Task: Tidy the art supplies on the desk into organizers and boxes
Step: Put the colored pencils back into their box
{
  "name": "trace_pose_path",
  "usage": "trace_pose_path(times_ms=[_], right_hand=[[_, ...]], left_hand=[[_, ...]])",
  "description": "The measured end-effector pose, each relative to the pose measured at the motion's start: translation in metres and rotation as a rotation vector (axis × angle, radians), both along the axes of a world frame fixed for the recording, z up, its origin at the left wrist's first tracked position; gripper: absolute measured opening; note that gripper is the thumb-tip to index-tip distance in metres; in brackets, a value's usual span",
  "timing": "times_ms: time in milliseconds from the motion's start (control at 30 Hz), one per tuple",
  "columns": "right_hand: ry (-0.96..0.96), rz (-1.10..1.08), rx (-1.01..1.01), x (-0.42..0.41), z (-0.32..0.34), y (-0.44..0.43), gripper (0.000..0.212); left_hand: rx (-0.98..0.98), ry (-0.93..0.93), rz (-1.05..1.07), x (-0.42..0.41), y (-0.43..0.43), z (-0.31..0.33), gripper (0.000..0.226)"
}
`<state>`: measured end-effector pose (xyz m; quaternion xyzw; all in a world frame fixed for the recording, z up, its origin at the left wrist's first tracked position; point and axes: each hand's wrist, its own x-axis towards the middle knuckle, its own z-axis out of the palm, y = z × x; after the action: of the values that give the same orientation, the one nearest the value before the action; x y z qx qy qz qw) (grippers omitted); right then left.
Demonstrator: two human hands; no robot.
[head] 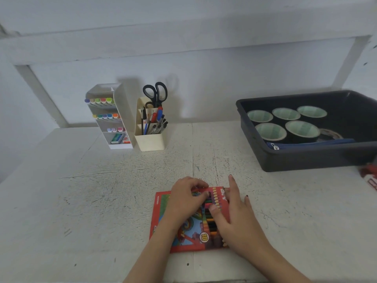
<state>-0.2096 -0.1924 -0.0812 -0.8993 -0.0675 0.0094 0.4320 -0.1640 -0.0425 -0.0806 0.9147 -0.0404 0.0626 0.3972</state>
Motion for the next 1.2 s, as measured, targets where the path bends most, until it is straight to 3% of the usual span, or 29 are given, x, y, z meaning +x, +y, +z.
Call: trace_pose_path(times_ms=[133, 333, 767, 933, 1033, 1200], right_hand=[[0.100, -0.003, 0.033, 0.004, 0.002, -0.007, 0.076], [0.155, -0.031, -0.020, 0.000, 0.000, -0.014, 0.062], [0.163, 0.044, -0.065, -0.007, 0.002, -0.019, 0.066], [0.052, -0.024, 0.030, -0.011, 0.004, -0.021, 0.070], [-0.011, -0.118, 0.155, -0.013, 0.005, -0.017, 0.069], [0.065, -0.241, 0.376, -0.019, 0.010, -0.009, 0.062]], left_hand=[[0.006, 0.020, -0.009, 0.000, 0.003, 0.002, 0.016], [0.304, 0.051, -0.051, 0.002, 0.018, 0.010, 0.028], [0.140, 0.420, -0.125, 0.013, 0.019, 0.027, 0.021], [-0.028, 0.547, -0.150, 0.012, 0.033, 0.042, 0.024], [-0.265, 0.577, -0.111, 0.009, 0.044, 0.049, 0.026], [-0.602, 0.614, 0.042, 0.001, 0.046, 0.044, 0.023]])
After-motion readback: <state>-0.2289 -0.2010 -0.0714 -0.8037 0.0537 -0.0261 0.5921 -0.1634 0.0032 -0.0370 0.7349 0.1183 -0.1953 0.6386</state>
